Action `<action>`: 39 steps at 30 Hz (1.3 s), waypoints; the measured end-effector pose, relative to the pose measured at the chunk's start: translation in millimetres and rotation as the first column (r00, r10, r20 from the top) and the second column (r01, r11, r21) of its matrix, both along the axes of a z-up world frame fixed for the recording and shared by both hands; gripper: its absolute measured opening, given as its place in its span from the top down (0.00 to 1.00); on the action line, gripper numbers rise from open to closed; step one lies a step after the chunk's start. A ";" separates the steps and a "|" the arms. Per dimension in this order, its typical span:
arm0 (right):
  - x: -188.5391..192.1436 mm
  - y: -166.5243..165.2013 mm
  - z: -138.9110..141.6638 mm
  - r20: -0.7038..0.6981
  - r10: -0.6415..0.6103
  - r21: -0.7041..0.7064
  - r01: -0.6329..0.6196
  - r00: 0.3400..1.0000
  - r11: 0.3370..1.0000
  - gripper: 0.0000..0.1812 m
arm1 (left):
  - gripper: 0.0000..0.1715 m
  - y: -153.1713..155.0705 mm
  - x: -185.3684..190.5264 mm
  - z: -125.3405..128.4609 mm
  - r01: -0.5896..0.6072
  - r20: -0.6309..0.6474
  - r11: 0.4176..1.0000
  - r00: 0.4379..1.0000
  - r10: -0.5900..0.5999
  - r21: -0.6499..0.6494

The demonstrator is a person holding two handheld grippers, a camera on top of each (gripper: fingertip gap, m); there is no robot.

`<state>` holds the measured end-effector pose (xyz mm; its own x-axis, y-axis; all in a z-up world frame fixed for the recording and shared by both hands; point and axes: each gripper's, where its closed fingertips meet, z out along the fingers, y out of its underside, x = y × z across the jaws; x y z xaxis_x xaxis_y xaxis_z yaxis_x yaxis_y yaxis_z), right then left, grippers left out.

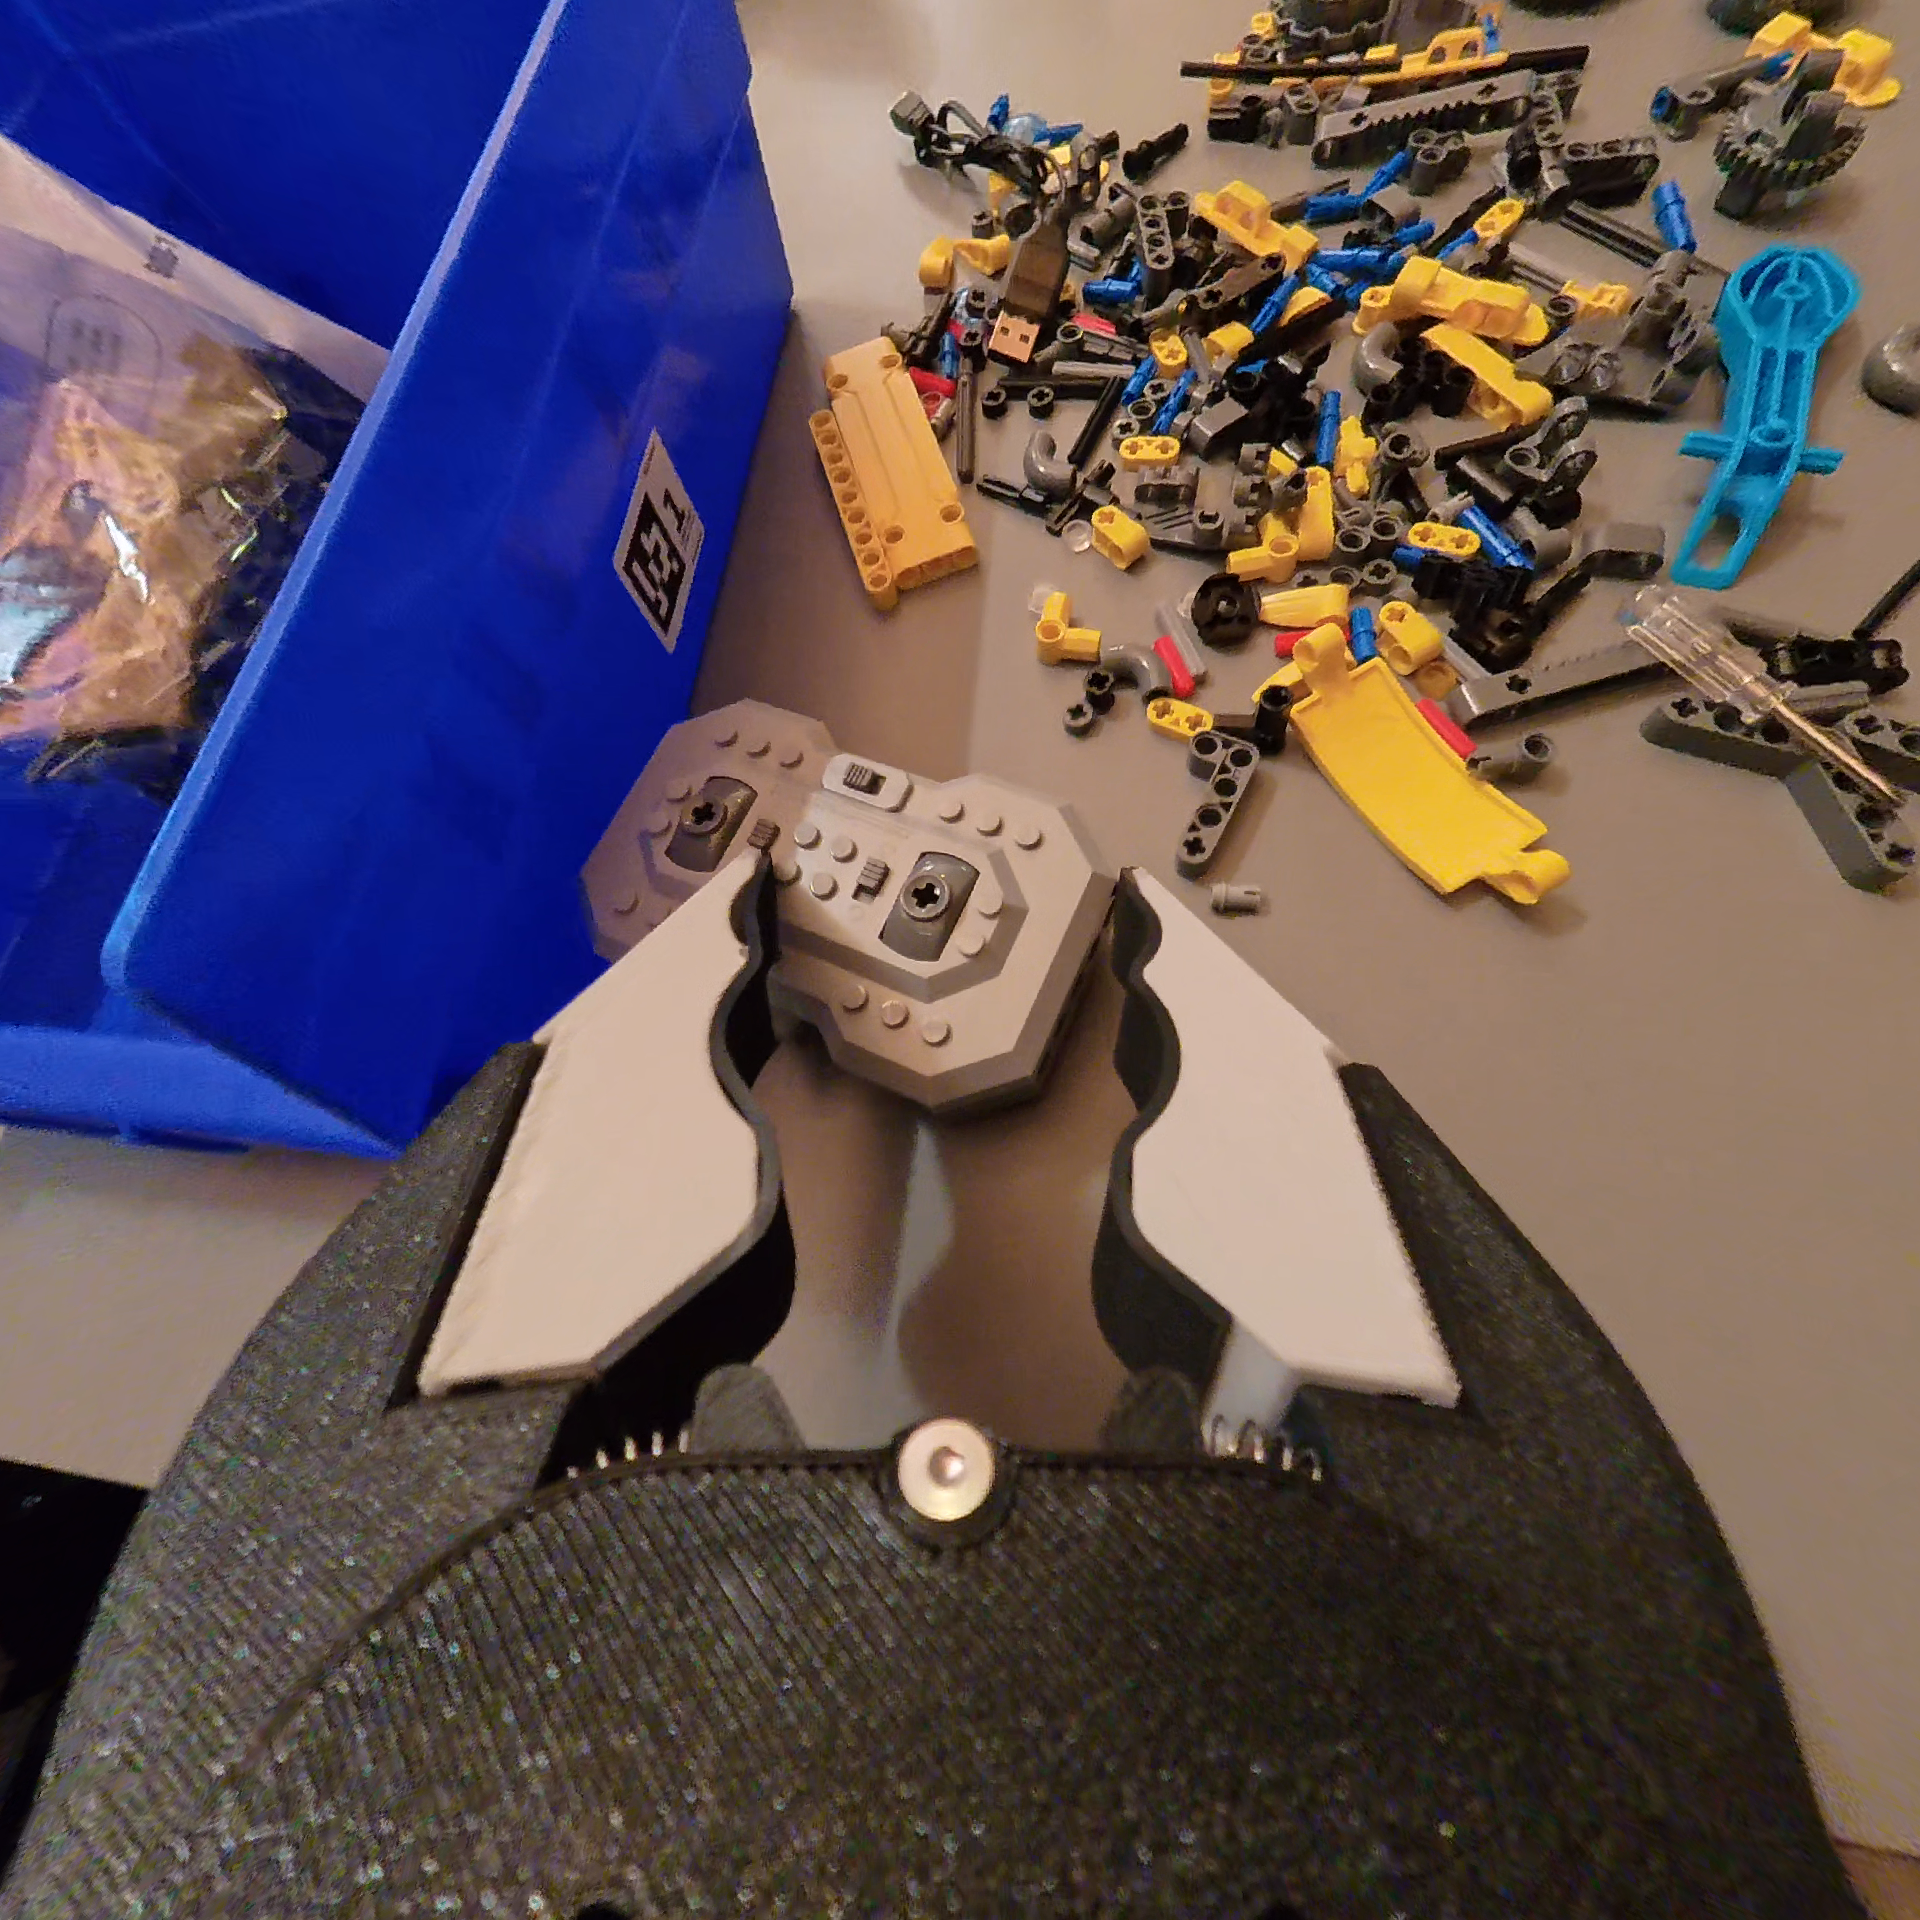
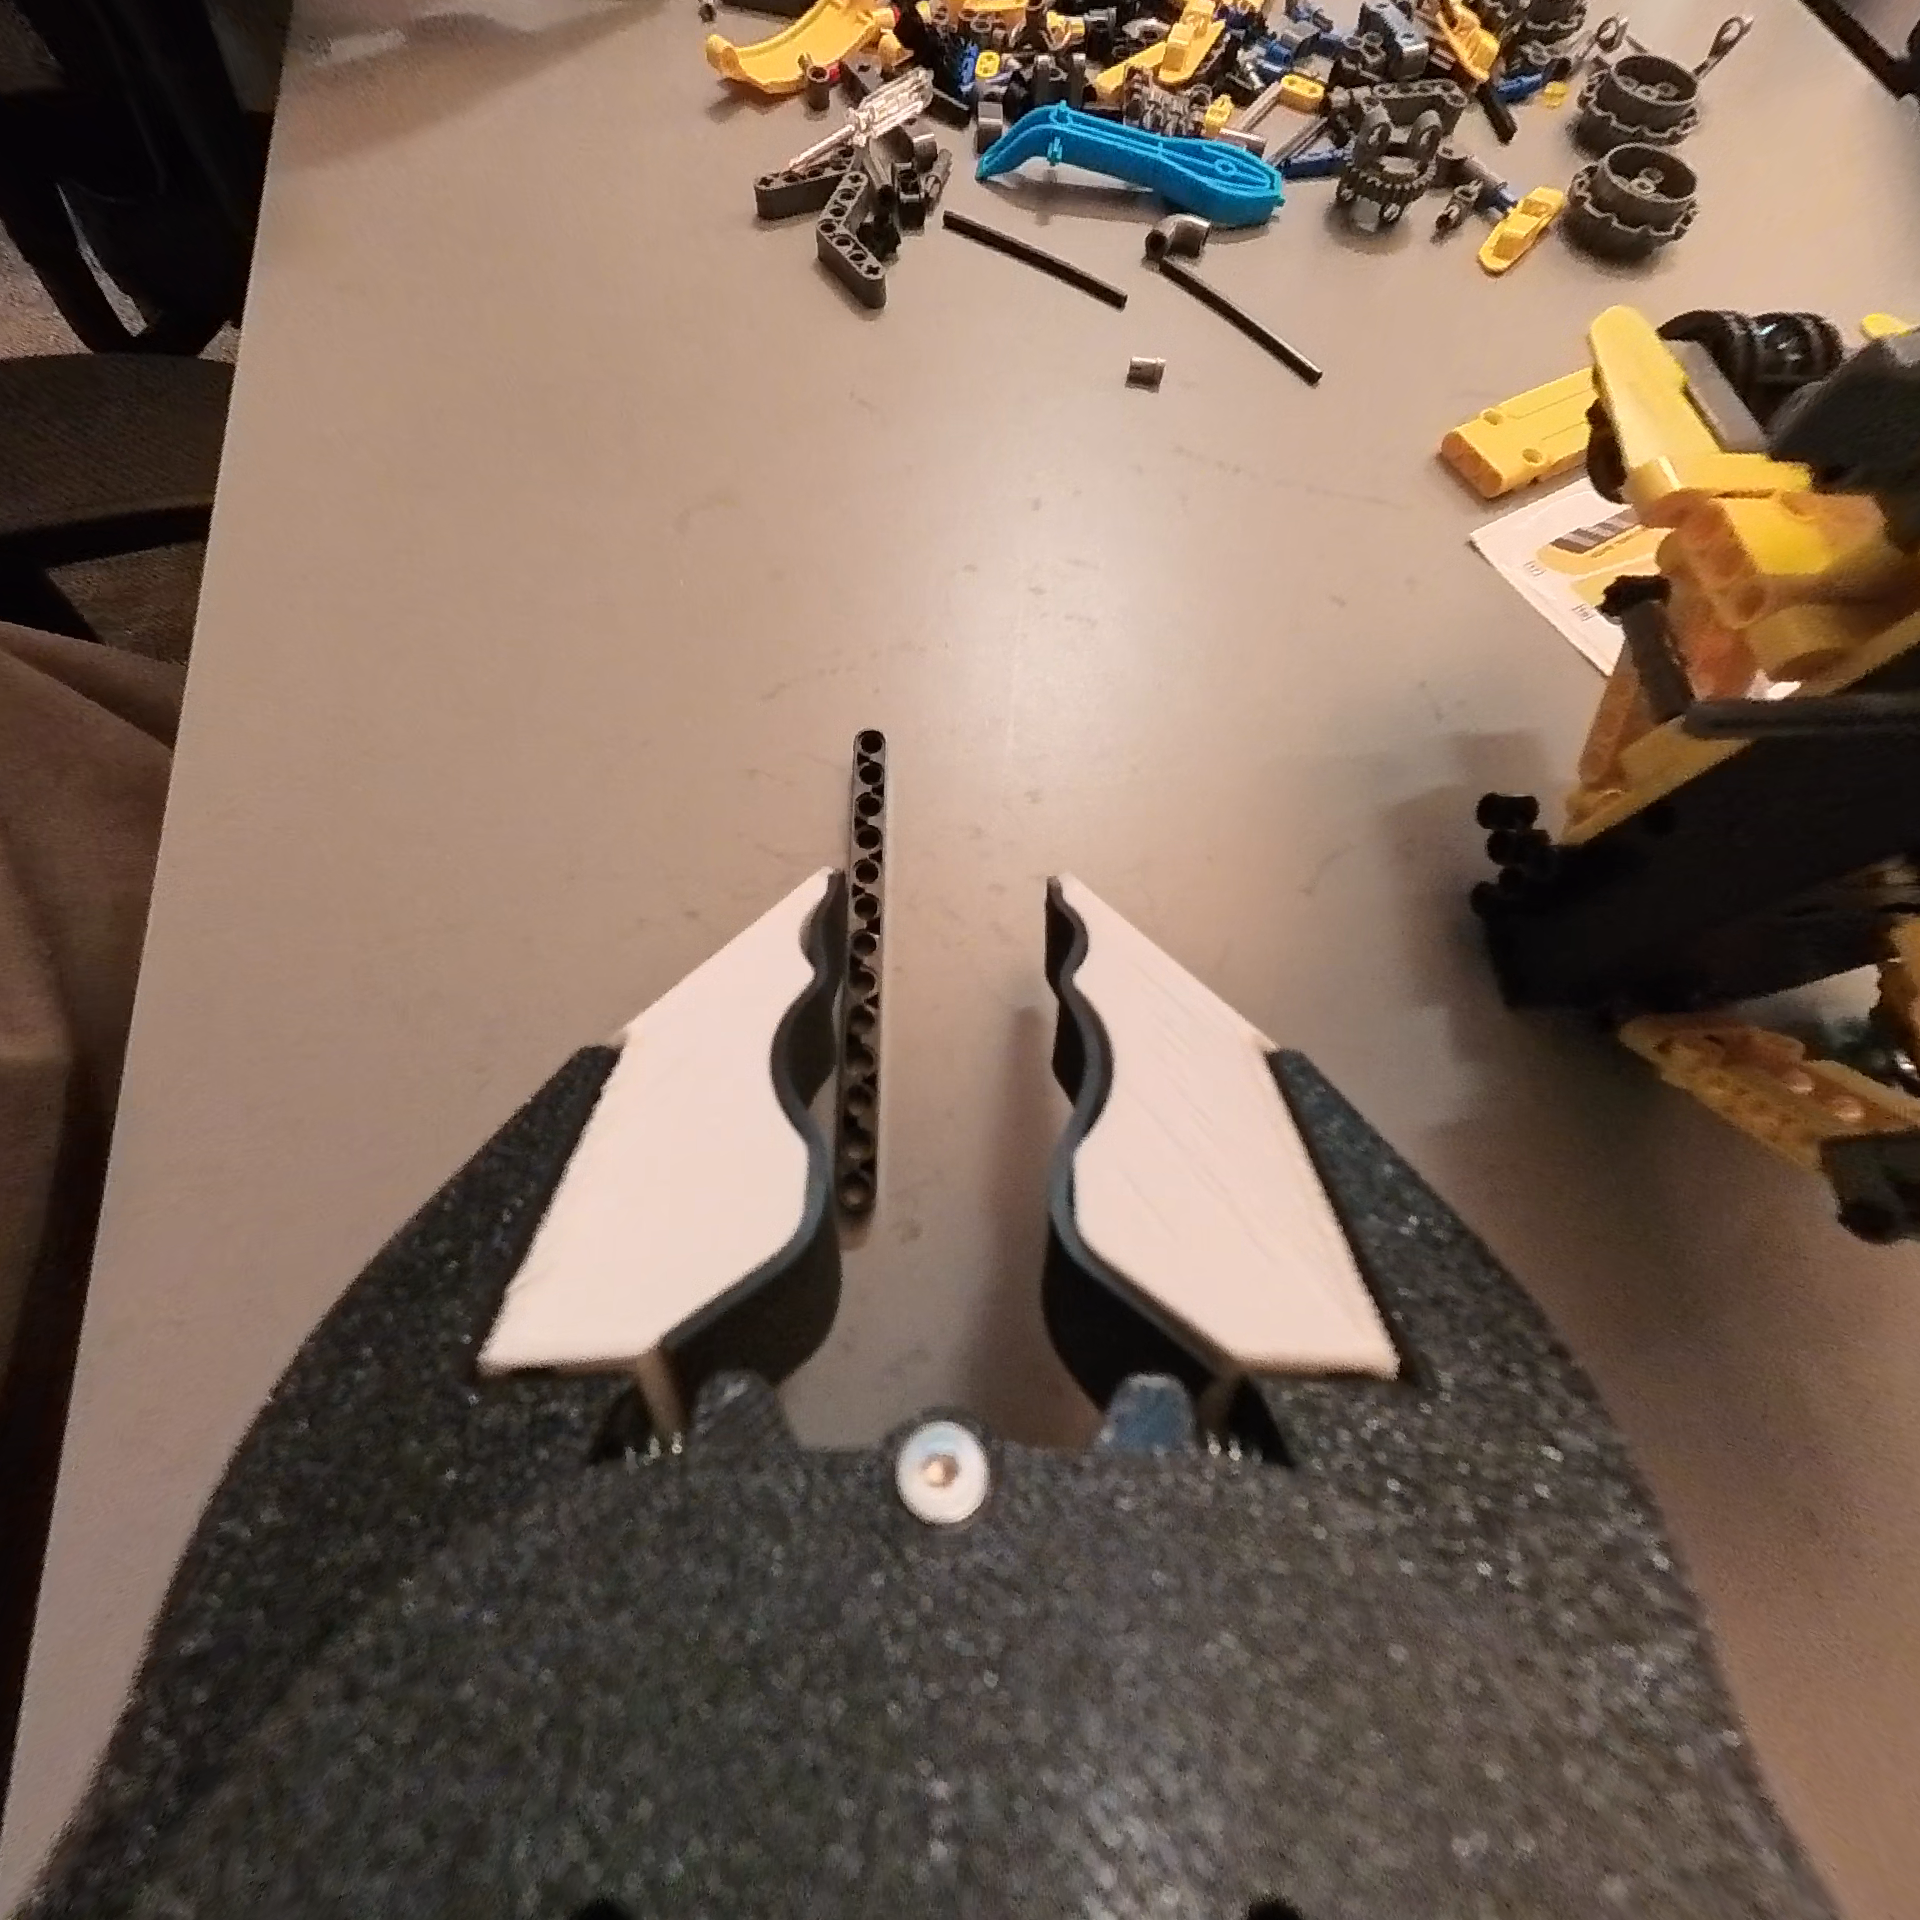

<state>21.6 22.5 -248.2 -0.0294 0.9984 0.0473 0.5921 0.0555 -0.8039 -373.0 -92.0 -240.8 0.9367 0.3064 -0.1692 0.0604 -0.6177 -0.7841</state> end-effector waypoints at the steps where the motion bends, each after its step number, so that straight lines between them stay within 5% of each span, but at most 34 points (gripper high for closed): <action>1: 0.1 0.1 0.0 0.000 -0.001 0.001 0.001 1.000 1.000 0.79 | 0.61 1.4 -0.3 -0.1 0.001 0.003 1.000 1.000 -0.001 -0.003; 11: -0.1 -0.2 0.2 -0.002 0.001 -0.001 -0.001 1.000 1.000 0.79 | 0.69 34.5 38.9 38.6 0.077 0.023 0.994 0.997 -0.079 0.077; 19: 0.0 -0.5 0.8 -0.006 0.002 0.004 -0.002 1.000 1.000 0.79 | 0.80 101.0 27.5 23.2 0.212 0.197 0.977 0.958 -0.210 0.010; 27: 0.4 1.2 2.9 -0.020 -0.004 -0.037 0.004 1.000 0.999 0.79 | 0.86 124.5 -3.7 6.7 0.303 0.278 0.933 0.929 -0.244 -0.193; 39: 0.4 2.7 4.1 -0.028 -0.009 -0.067 0.008 1.000 0.998 0.79 | 0.98 167.8 -18.8 -16.4 0.326 0.131 0.900 0.945 -0.301 -0.290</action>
<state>21.9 25.2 -244.1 -0.0205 0.9996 -0.0189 0.5697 -0.0038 -0.8218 -391.8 75.9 -257.2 0.9902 -0.0595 -0.1265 -0.1205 -0.8222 -0.5563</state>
